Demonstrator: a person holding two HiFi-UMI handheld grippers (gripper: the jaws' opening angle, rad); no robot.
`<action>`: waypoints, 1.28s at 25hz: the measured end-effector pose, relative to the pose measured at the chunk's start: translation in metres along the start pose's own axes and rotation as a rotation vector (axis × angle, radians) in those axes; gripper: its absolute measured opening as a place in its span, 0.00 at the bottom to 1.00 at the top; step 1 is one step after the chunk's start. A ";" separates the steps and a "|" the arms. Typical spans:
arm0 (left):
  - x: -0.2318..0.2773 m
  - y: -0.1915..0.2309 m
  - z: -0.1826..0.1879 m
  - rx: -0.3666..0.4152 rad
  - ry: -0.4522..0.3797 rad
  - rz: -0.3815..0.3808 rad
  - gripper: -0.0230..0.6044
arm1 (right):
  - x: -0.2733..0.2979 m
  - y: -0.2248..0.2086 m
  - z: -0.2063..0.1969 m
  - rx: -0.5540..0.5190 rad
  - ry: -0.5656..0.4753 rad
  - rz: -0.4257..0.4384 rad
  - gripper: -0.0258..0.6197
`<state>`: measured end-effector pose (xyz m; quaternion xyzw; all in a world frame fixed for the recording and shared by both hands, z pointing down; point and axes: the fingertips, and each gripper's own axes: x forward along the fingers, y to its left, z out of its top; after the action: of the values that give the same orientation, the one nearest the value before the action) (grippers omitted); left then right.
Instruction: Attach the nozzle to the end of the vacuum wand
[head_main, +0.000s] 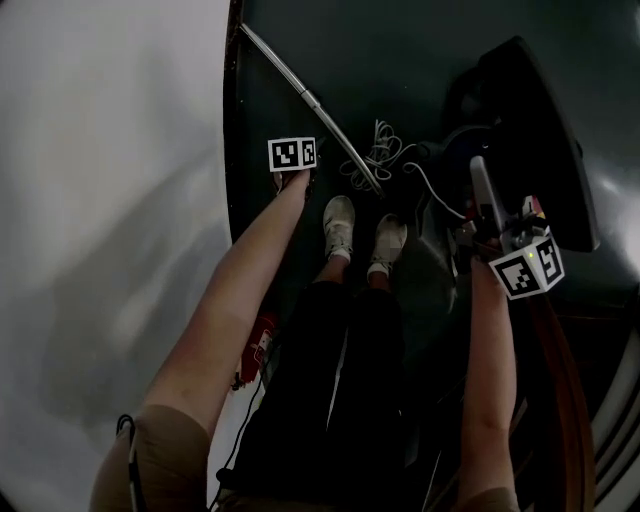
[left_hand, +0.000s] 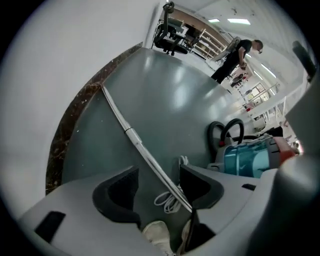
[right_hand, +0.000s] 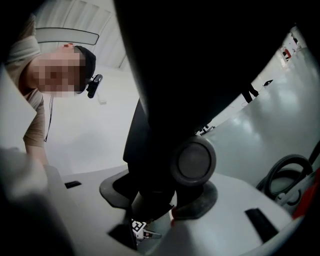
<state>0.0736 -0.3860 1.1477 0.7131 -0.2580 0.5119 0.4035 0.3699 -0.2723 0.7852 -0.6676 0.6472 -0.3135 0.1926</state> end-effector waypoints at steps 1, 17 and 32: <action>0.018 0.011 -0.003 -0.009 0.005 0.014 0.43 | 0.004 -0.010 -0.017 0.001 0.019 0.004 0.34; 0.176 0.025 -0.060 -0.507 0.008 -0.151 0.55 | -0.014 -0.049 -0.084 -0.029 0.204 0.098 0.34; -0.007 -0.148 -0.022 -0.038 -0.119 -0.158 0.32 | -0.044 0.034 0.077 0.053 0.017 0.079 0.34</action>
<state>0.1752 -0.2876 1.0988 0.7526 -0.2342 0.4304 0.4399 0.3976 -0.2438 0.6993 -0.6335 0.6661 -0.3285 0.2170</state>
